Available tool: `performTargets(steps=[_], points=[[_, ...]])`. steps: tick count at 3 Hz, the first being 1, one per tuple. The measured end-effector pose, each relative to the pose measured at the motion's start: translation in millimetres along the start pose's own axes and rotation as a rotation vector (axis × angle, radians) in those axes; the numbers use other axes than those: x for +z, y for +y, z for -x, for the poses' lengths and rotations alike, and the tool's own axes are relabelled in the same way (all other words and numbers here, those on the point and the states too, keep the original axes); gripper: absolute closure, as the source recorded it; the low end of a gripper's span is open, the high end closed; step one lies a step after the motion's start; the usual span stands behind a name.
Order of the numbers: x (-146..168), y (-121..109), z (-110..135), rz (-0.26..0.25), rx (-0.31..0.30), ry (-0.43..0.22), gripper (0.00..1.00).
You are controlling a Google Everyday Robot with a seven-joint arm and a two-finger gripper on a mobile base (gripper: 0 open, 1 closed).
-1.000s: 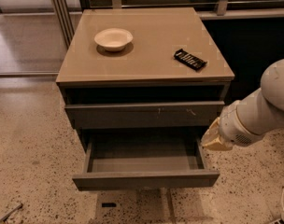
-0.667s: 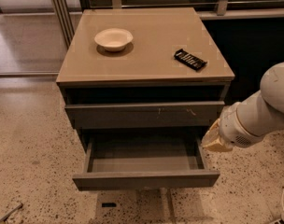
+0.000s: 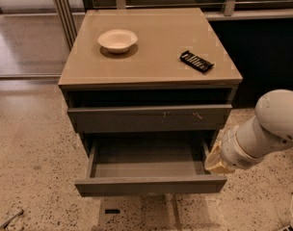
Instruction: Close middle drawer
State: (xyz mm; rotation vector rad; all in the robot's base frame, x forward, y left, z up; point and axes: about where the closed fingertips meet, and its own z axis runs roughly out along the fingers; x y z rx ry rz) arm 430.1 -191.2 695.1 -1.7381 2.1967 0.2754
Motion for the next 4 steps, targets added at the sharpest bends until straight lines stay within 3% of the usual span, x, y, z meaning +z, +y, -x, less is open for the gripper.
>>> performTargets(steps=[1, 3, 4], points=[[68, 23, -20, 0.087, -0.013, -0.028, 1.0], [187, 57, -54, 0.201, 0.015, -0.11, 1.0], [187, 57, -54, 0.202, 0.015, -0.11, 1.0]])
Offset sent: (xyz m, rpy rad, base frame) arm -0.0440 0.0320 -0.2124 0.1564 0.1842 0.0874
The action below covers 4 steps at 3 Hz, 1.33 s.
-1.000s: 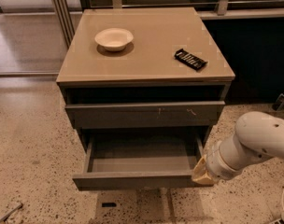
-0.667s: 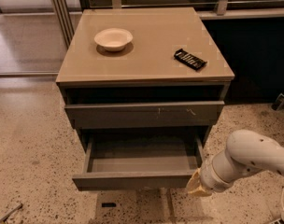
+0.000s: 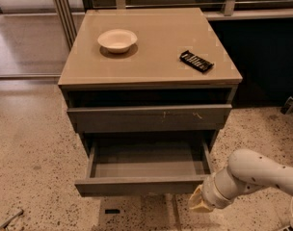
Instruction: Close middle drawer
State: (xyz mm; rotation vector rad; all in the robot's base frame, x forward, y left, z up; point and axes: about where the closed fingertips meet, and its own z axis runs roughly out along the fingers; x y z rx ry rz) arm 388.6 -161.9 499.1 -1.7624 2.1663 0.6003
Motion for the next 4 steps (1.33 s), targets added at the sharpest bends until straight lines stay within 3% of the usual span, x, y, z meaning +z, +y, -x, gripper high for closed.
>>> performTargets(steps=[1, 2, 4], points=[[7, -4, -6, 0.0, -0.039, 0.018, 1.0], [24, -15, -8, -0.037, -0.125, 0.018, 1.0], [62, -57, -2, -0.22, -0.259, -0.083, 1.0]])
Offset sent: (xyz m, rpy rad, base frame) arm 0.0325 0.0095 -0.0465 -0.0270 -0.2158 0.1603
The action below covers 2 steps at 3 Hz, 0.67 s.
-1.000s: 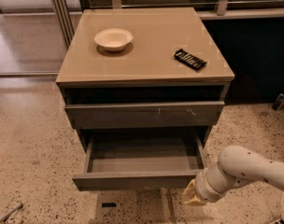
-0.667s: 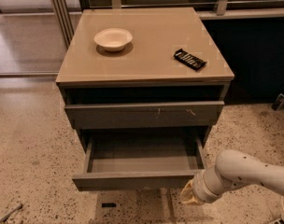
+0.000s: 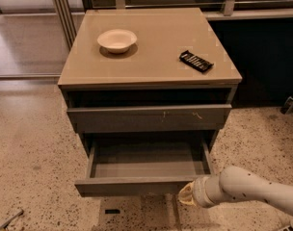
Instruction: Close middle drawer
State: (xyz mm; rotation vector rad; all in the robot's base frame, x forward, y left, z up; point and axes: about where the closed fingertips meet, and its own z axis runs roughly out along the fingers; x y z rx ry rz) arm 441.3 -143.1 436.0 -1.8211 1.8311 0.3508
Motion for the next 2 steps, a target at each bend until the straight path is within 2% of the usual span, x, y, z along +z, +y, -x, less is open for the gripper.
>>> performTargets(steps=[2], points=[[31, -28, -18, -0.104, 0.01, -0.056, 1.0]])
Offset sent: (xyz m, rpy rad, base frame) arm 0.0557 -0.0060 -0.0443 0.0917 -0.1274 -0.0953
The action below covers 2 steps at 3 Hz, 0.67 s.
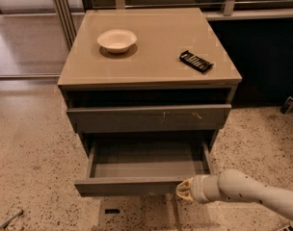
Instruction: Close middle drawer
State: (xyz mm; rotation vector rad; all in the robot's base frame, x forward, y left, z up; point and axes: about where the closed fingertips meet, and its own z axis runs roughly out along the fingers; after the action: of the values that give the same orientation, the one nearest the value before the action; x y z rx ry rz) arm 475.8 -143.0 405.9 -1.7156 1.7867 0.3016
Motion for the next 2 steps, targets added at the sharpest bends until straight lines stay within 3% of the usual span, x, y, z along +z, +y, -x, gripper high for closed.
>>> performTargets(steps=[1, 2], points=[[5.8, -16.2, -8.5, -0.052, 0.008, -0.027, 1.0], [5.8, -16.1, -8.5, -0.052, 0.008, -0.027, 1.0]])
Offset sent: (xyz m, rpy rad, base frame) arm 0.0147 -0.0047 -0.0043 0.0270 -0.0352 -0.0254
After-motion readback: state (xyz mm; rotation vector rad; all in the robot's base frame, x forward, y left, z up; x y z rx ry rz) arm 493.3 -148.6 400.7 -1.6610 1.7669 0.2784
